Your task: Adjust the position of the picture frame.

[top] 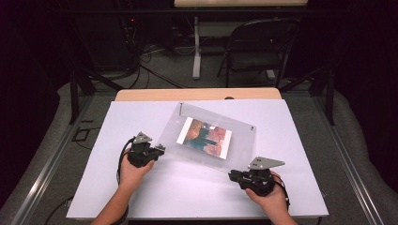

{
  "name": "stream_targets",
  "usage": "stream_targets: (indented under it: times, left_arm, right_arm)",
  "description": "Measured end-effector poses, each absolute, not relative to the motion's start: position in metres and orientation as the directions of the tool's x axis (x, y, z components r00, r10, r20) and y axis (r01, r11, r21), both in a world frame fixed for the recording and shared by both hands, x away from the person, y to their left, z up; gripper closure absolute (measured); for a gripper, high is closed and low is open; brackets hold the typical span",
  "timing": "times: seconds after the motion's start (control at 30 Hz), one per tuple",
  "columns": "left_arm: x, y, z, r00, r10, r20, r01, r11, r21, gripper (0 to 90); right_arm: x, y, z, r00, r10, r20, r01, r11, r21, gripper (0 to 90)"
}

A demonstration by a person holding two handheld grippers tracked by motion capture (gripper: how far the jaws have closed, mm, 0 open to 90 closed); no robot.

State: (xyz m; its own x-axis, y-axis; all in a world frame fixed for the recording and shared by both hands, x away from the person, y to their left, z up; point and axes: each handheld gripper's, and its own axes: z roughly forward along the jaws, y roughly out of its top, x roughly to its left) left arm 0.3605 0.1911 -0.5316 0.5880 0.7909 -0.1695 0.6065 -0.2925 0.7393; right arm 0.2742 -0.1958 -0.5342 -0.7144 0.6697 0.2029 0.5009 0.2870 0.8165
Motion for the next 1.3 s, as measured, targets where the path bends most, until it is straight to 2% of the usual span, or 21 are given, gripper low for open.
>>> stream_targets:
  times: [0.07, 0.3, 0.57, 0.8, 0.93, 1.1, 1.3]
  left_arm:
    - [0.356, 0.19, -0.53, 0.596, 0.783, -0.181, 0.603, -0.287, 0.744, 80.7]
    - [0.341, 0.186, -0.524, 0.627, 0.754, -0.196, 0.595, -0.301, 0.745, 81.1]
    - [0.326, 0.18, -0.522, 0.659, 0.726, -0.199, 0.585, -0.327, 0.742, 81.5]
    - [0.317, 0.172, -0.521, 0.688, 0.698, -0.198, 0.564, -0.344, 0.75, 82.7]
    - [0.313, 0.16, -0.524, 0.706, 0.679, -0.202, 0.557, -0.356, 0.751, 83.0]
    - [0.307, 0.146, -0.525, 0.725, 0.658, -0.202, 0.542, -0.365, 0.757, 83.7]
    - [0.296, 0.126, -0.528, 0.739, 0.646, -0.193, 0.53, -0.379, 0.759, 84.3]
  right_arm:
    - [0.273, -0.189, -0.536, -0.727, 0.651, 0.218, 0.512, 0.302, 0.805, 89.7]
    - [0.281, -0.181, -0.542, -0.698, 0.664, 0.268, 0.589, 0.319, 0.743, 90.0]
    - [0.291, -0.19, -0.545, -0.624, 0.693, 0.362, 0.683, 0.258, 0.683, 90.0]
    - [0.297, -0.194, -0.541, -0.612, 0.705, 0.359, 0.686, 0.246, 0.685, 90.0]
    - [0.315, -0.21, -0.542, -0.563, 0.712, 0.421, 0.731, 0.19, 0.656, 90.0]
    - [0.333, -0.222, -0.54, -0.525, 0.74, 0.42, 0.747, 0.164, 0.644, 90.0]
    - [0.352, -0.231, -0.538, -0.508, 0.777, 0.372, 0.752, 0.19, 0.631, 90.0]
